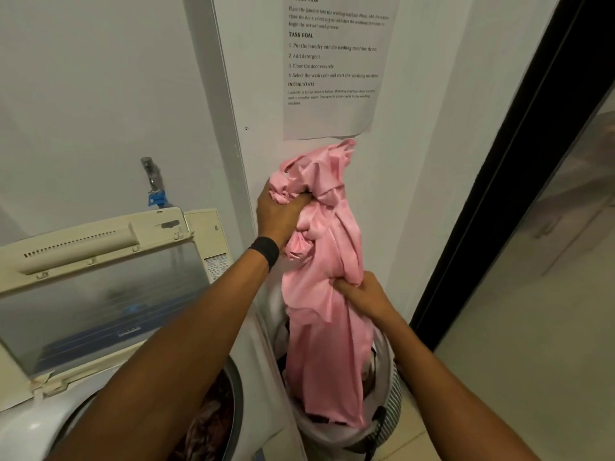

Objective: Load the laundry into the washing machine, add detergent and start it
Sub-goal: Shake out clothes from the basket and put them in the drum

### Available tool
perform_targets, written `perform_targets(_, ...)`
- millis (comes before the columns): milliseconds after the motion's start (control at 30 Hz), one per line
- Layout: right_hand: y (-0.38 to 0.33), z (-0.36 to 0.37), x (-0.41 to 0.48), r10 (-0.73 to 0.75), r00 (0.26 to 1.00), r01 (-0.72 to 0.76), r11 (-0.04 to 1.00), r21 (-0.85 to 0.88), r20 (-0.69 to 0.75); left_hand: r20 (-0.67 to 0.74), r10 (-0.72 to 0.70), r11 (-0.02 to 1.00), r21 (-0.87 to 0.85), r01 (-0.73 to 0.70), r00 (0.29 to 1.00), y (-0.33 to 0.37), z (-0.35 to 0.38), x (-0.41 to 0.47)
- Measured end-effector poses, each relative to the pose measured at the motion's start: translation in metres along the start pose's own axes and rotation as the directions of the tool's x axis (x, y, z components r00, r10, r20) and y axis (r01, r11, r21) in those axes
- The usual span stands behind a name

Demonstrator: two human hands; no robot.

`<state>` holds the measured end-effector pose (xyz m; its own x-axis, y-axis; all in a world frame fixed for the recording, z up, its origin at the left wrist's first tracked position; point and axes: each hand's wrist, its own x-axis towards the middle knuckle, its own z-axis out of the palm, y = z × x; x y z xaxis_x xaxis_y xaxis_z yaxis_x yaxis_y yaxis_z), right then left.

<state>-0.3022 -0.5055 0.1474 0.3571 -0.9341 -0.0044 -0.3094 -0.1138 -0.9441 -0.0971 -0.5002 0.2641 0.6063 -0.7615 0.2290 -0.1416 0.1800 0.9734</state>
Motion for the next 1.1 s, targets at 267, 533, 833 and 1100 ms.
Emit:
perform_targets(267,-0.103,-0.045,0.033,-0.131,0.929,0.287,0.847,0.448,-0.346,0.215,0.142,0.834,0.500,-0.234,0.966,-0.016,-0.017,-0.012)
perform_targets(533,-0.130,-0.023,0.042,-0.078,0.988,0.145,0.764,0.629,-0.133,0.558,-0.101,0.960,0.273,-0.068,0.823,-0.022,-0.003,-0.015)
perform_targets(833,-0.114,-0.020,0.039,-0.140,0.985,0.032,0.719,0.694,0.100,0.320,0.035,0.972,0.210,-0.107,0.947,-0.028,0.003,-0.026)
perform_targets(1100,-0.034,0.013,-0.009,-0.228,0.945,0.206,0.972,-0.113,-0.236,0.050,-0.032,0.999,0.042,0.030,0.998,-0.014,0.002,-0.014)
